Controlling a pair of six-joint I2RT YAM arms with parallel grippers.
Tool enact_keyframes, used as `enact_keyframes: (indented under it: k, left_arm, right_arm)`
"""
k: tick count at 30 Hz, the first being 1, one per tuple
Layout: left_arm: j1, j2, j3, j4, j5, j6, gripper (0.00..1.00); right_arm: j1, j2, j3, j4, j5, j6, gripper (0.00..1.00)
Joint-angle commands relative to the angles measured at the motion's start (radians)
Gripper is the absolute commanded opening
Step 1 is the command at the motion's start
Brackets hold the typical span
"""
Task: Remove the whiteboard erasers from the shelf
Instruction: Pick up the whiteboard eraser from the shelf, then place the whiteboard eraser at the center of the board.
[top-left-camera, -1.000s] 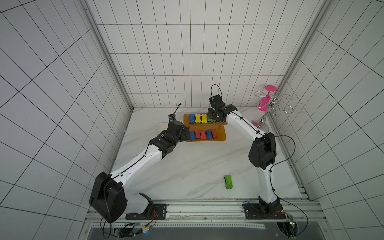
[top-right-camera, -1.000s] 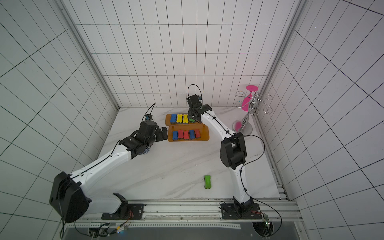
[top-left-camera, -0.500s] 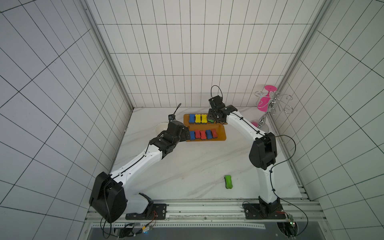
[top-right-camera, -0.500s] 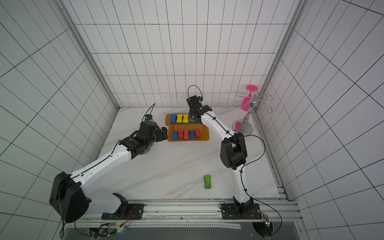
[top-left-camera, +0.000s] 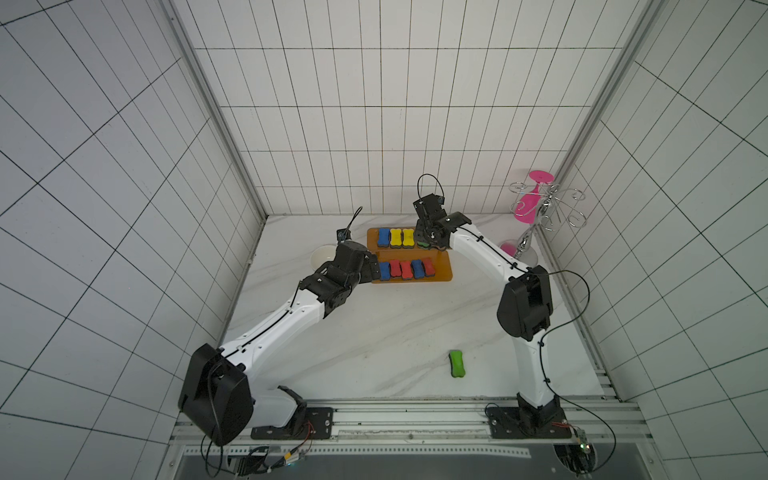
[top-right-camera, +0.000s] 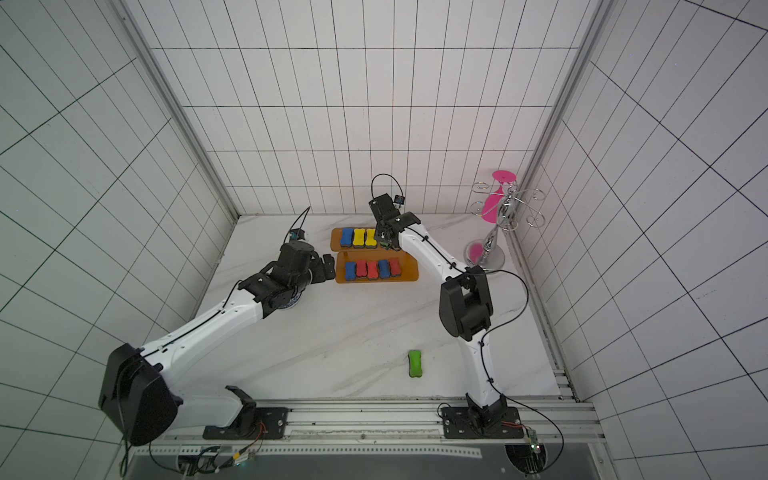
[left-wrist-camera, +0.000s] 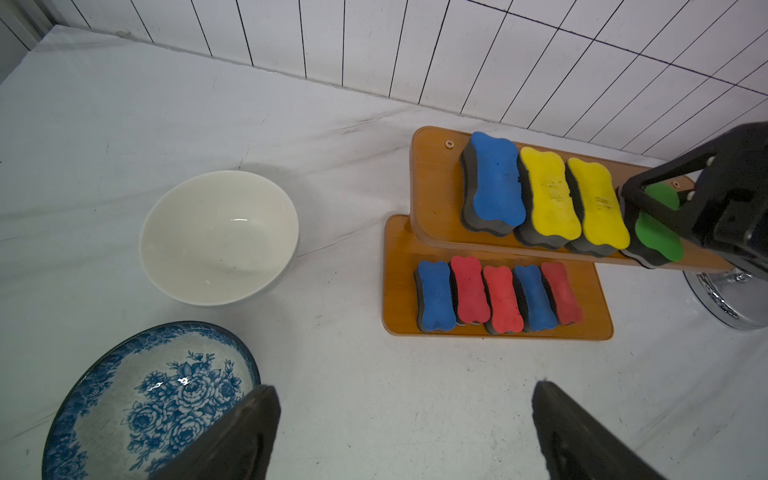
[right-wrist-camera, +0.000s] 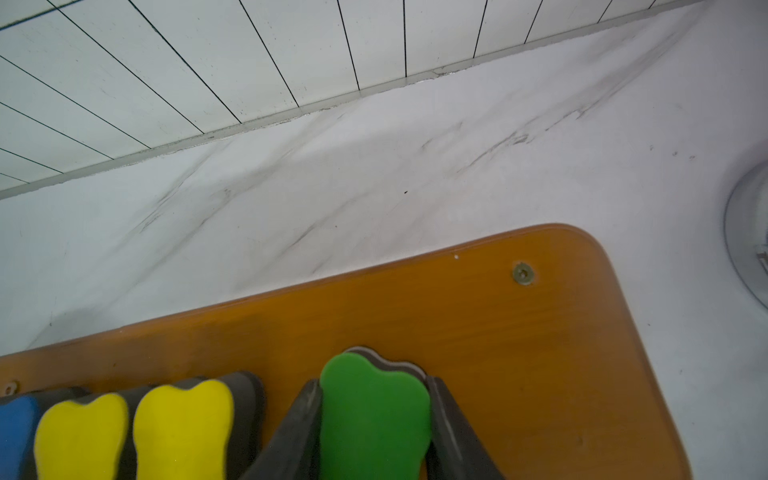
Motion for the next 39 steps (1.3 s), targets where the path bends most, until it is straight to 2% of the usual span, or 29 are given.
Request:
enact_keyframes:
  k: [1, 4, 9, 15, 17, 21, 25, 28, 33, 39]
  left_arm:
    - [0.004, -0.026, -0.011, 0.003, -0.020, -0.001, 0.98]
    - [0.004, -0.026, -0.009, 0.003, -0.020, -0.002, 0.98]
    - [0.005, -0.041, -0.002, -0.019, -0.013, -0.005, 0.98]
    - [0.004, -0.106, -0.031, -0.052, -0.004, -0.003, 0.98]
    - [0.006, -0.129, -0.050, -0.054, 0.010, -0.007, 0.98]
    - [0.004, -0.171, -0.095, -0.057, 0.048, -0.007, 0.98]
    - [0.008, -0.198, -0.125, -0.048, 0.065, 0.008, 0.98]
    - [0.005, -0.207, -0.128, -0.044, 0.088, 0.011, 0.98]
    - [-0.004, -0.206, -0.140, -0.043, 0.119, -0.002, 0.98]
    - [-0.010, -0.228, -0.154, -0.047, 0.096, 0.000, 0.98]
  right_arm:
    - [0.000, -0.017, -0.041, -0.074, 0.008, -0.011, 0.32]
    - [-0.003, -0.036, -0.054, -0.071, -0.011, -0.031, 0.28]
    - [-0.007, -0.095, -0.076, -0.048, -0.061, -0.076, 0.26]
    - [0.010, -0.226, -0.156, -0.039, -0.118, -0.107, 0.22]
    - [0.033, -0.298, -0.257, -0.009, -0.121, -0.103, 0.22]
    - [0.116, -0.495, -0.561, 0.067, -0.105, -0.067, 0.22]
    - [0.251, -0.669, -0.888, 0.141, -0.074, 0.036, 0.22]
    - [0.366, -0.747, -1.078, 0.200, -0.066, 0.126, 0.21]
    - [0.494, -0.763, -1.247, 0.279, -0.024, 0.228, 0.22]
    - [0.519, -0.741, -1.332, 0.321, -0.028, 0.270, 0.23]
